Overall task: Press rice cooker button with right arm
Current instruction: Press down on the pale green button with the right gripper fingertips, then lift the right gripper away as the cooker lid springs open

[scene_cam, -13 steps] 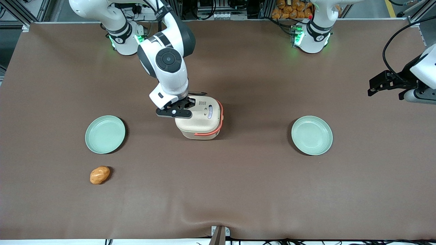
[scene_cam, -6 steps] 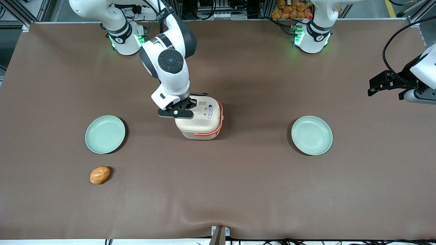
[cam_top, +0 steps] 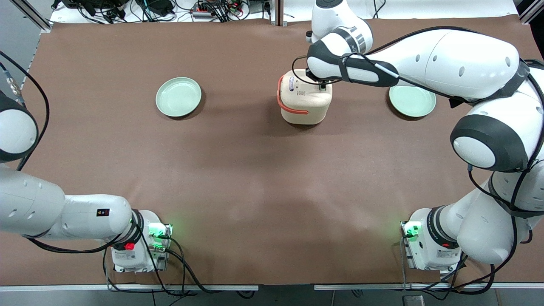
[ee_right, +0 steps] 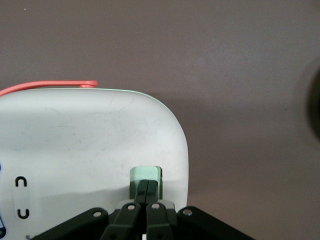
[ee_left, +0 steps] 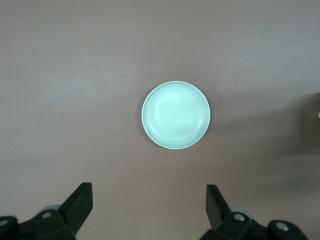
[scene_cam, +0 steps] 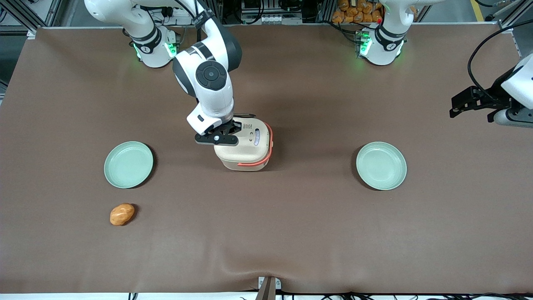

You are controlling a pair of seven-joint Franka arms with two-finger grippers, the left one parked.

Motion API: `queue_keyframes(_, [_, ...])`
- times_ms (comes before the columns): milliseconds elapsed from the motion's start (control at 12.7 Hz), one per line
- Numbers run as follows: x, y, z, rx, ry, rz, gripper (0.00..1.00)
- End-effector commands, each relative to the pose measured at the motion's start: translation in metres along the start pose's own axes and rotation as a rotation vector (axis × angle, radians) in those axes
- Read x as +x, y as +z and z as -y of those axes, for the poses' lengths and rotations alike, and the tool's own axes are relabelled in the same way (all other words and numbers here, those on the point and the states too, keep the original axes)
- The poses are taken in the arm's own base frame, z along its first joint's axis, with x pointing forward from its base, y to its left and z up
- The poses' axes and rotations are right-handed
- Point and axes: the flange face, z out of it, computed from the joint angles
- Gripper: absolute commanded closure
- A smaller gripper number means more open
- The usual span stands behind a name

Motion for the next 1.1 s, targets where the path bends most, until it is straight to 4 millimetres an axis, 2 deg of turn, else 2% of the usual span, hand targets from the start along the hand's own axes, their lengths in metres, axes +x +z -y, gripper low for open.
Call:
queue_keyframes(0, [-0.001, -0.019, -0.004, -0.014, 0.012, 0.014, 1.0])
queue_keyframes(79, [0.003, -0.04, -0.009, -0.025, 0.013, 0.03, 1.0])
queue_keyframes(236, [0.022, -0.099, -0.031, -0.026, 0.054, 0.049, 1.0])
queue_keyframes(314, [0.033, -0.129, -0.048, -0.019, 0.061, 0.062, 0.88])
queue_keyframes(393, [0.039, -0.151, -0.064, -0.019, 0.028, 0.071, 0.41])
queue_keyframes(471, [0.041, -0.174, -0.082, -0.005, -0.021, 0.065, 0.19])
queue_keyframes(550, [0.044, -0.191, -0.103, 0.017, -0.024, 0.053, 0.01])
queue_keyframes(707, [0.054, -0.211, -0.157, 0.049, 0.013, 0.064, 0.0])
queue_keyframes(864, [0.061, -0.227, -0.217, 0.063, -0.029, 0.082, 0.0])
queue_keyframes(1021, [0.068, -0.234, -0.275, 0.076, 0.007, 0.097, 0.0])
